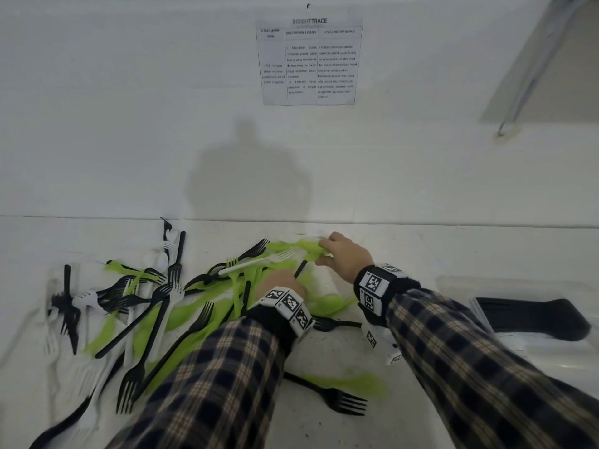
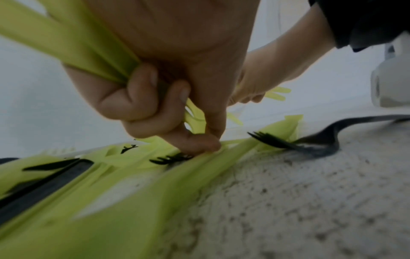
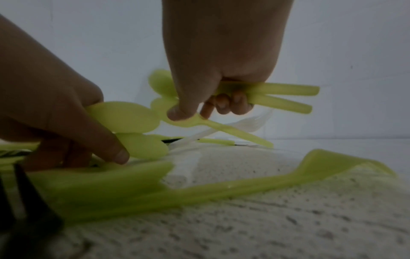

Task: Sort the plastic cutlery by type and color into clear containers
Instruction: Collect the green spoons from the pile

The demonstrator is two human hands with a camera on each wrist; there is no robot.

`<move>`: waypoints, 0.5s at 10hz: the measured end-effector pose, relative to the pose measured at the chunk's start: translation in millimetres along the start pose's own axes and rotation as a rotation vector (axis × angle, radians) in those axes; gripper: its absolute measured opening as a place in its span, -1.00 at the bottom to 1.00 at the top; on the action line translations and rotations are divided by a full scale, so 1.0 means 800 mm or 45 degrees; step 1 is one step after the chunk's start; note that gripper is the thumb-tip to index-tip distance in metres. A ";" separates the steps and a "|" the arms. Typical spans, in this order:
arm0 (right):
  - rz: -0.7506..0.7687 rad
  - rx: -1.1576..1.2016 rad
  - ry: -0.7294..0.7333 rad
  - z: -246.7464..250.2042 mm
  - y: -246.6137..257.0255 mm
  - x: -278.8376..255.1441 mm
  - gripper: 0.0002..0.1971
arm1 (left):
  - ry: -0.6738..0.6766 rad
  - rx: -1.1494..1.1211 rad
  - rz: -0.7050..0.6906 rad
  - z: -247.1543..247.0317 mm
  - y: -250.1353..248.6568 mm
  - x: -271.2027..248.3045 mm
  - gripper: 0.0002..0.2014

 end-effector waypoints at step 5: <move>-0.197 0.669 -0.202 0.026 0.019 -0.023 -0.79 | 0.159 -0.467 0.142 0.037 0.026 -0.034 -0.59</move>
Point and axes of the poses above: each hand's wrist, its own x-axis towards the middle knuckle, its own z-axis out of the back of the hand, y = z × x, the point moved 2 cm from there along x, towards the middle knuckle, and after that the axes turned 8 degrees about -x, right-handed, at the moved point
